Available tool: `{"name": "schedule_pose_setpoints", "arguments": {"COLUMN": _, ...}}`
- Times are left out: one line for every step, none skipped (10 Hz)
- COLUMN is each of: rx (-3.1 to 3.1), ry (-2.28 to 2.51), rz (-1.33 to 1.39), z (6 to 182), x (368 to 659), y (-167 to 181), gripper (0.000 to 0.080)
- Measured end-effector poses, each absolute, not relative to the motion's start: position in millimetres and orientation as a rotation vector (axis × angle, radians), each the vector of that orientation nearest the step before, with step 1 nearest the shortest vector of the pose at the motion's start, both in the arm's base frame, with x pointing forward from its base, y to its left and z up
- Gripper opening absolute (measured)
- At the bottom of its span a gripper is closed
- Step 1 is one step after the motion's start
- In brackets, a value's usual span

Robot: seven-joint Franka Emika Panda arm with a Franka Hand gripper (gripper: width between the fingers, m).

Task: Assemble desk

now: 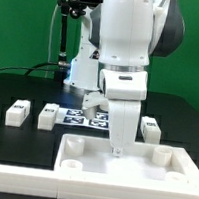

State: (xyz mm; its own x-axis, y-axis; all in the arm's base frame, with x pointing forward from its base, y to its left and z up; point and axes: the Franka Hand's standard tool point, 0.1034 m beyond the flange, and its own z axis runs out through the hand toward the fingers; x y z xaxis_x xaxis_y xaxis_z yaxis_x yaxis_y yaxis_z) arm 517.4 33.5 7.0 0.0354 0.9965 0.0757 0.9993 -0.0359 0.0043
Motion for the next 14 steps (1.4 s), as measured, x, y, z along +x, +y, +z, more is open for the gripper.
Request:
{"name": "schedule_pose_setpoints", "arguments": {"rx": -2.225, "ry": -2.146, "rz": -0.089, "z": 7.0, "x": 517.4, "y": 33.3, "gripper": 0.0328}}
{"name": "schedule_pose_setpoints", "arguments": {"rx": -2.225, "ry": -2.145, "rz": -0.089, "z": 6.9, "x": 517.4, "y": 33.1, "gripper": 0.0509}}
{"name": "schedule_pose_setpoints", "arguments": {"rx": -2.225, "ry": -2.145, "rz": -0.089, "z": 6.9, "x": 517.4, "y": 33.0, "gripper": 0.0605}}
{"name": "schedule_pose_setpoints", "arguments": {"rx": -2.225, "ry": -2.145, "rz": -0.089, "z": 6.9, "x": 517.4, "y": 32.9, "gripper": 0.0605}}
{"name": "schedule_pose_setpoints", "arguments": {"rx": -2.226, "ry": -2.144, "rz": -0.089, "z": 6.9, "x": 517.3, "y": 32.7, "gripper": 0.0641}}
{"name": "schedule_pose_setpoints", "arguments": {"rx": -2.226, "ry": -2.144, "rz": -0.089, "z": 6.9, "x": 517.3, "y": 32.6, "gripper": 0.0647}}
{"name": "schedule_pose_setpoints", "arguments": {"rx": -2.226, "ry": -2.144, "rz": -0.089, "z": 6.9, "x": 517.3, "y": 32.5, "gripper": 0.0647}}
{"name": "schedule_pose_setpoints", "arguments": {"rx": -2.226, "ry": -2.144, "rz": -0.089, "z": 6.9, "x": 517.3, "y": 32.4, "gripper": 0.0649}}
{"name": "schedule_pose_setpoints", "arguments": {"rx": -2.226, "ry": -2.144, "rz": -0.089, "z": 6.9, "x": 517.3, "y": 32.3, "gripper": 0.0649}}
{"name": "schedule_pose_setpoints", "arguments": {"rx": -2.226, "ry": -2.143, "rz": -0.089, "z": 6.9, "x": 517.3, "y": 32.3, "gripper": 0.0649}}
{"name": "schedule_pose_setpoints", "arguments": {"rx": -2.234, "ry": -2.136, "rz": -0.089, "z": 7.2, "x": 517.5, "y": 32.6, "gripper": 0.0649}}
{"name": "schedule_pose_setpoints", "arguments": {"rx": -2.368, "ry": -1.998, "rz": -0.094, "z": 19.9, "x": 519.8, "y": 38.2, "gripper": 0.0649}}
{"name": "schedule_pose_setpoints", "arguments": {"rx": -2.425, "ry": -1.94, "rz": -0.083, "z": 36.8, "x": 520.3, "y": 44.2, "gripper": 0.0649}}
{"name": "schedule_pose_setpoints", "arguments": {"rx": -2.517, "ry": -1.827, "rz": -0.094, "z": 45.8, "x": 522.5, "y": 49.4, "gripper": 0.0649}}
